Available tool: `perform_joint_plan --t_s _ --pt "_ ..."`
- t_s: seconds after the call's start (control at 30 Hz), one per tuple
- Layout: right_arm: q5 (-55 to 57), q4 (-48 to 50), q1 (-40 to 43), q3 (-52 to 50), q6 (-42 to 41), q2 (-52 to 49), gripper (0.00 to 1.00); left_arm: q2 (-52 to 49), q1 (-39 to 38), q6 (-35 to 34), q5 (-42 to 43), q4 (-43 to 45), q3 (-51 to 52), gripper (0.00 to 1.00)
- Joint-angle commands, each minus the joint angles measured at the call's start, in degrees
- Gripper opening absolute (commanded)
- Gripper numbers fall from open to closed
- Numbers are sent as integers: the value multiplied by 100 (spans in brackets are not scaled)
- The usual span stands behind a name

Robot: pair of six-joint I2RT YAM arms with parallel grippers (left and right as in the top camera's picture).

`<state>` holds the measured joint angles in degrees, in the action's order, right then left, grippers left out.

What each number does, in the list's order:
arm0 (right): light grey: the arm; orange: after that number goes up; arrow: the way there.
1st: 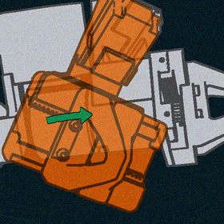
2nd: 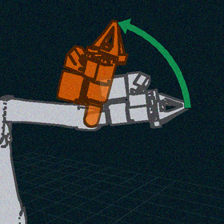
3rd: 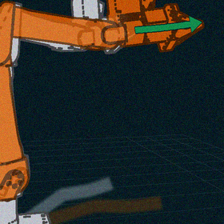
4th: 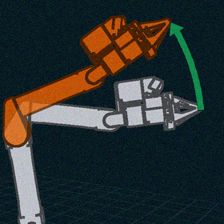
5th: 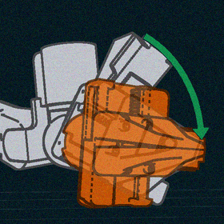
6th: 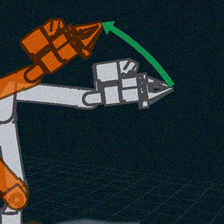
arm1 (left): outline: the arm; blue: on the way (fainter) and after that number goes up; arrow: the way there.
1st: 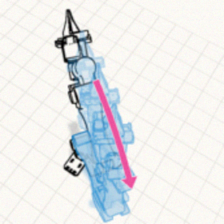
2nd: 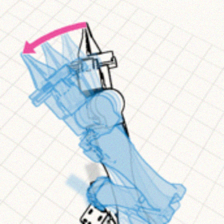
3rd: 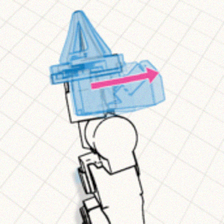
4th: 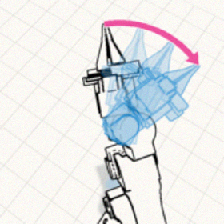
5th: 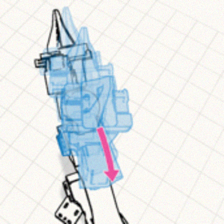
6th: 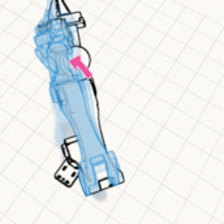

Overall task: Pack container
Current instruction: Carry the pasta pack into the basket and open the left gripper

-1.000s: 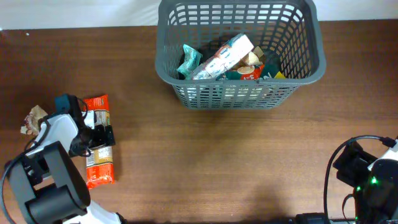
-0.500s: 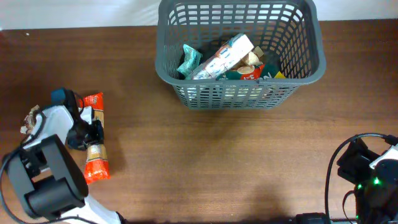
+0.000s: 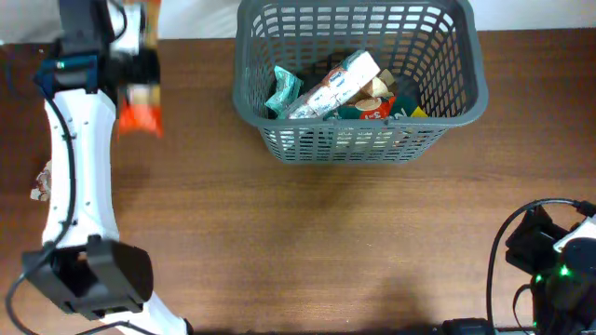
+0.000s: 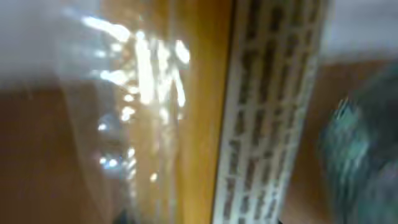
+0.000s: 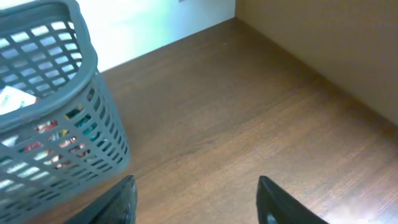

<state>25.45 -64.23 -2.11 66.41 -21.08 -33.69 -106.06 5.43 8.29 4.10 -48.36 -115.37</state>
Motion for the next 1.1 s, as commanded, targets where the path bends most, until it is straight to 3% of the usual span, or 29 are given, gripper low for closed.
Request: perform_joint_plan --t_s 0.0,0.13,0.23,0.4,0.47,0.63,0.73,1.0,1.03,1.07 --pt "-15 4 -55 2 -17 -7 58 474 -437 170 109 1388 -907 2" --pt "-81 -9 -55 2 -20 -7 57 448 -951 166 686 3193 -949 2" --pt "-83 -9 -55 2 -20 -7 57 295 -1469 168 1753 4098 -949 2" --pt "-127 -48 -55 2 -20 -7 57 -120 -2321 334 2839 4376 -949 2" --pt "-168 -103 -55 2 -28 -7 57 -352 -2649 678 3222 3989 -949 2" --pt "-234 -264 -50 2 -35 -7 57 -920 -3036 2682 3139 1475 -949 2" --pt "-278 -264 -50 2 -37 -7 57 -1019 -3029 3244 2653 960 -949 2" --pt "-385 -323 -50 2 -37 -7 57 -1202 -3029 4411 2483 -758 -949 2" --pt "-404 -323 -50 2 -35 -7 57 -1202 -3029 4409 2354 -826 -949 11" --pt "-411 -326 -50 2 -37 -7 57 -1204 -3029 4409 2238 -883 -949 35"
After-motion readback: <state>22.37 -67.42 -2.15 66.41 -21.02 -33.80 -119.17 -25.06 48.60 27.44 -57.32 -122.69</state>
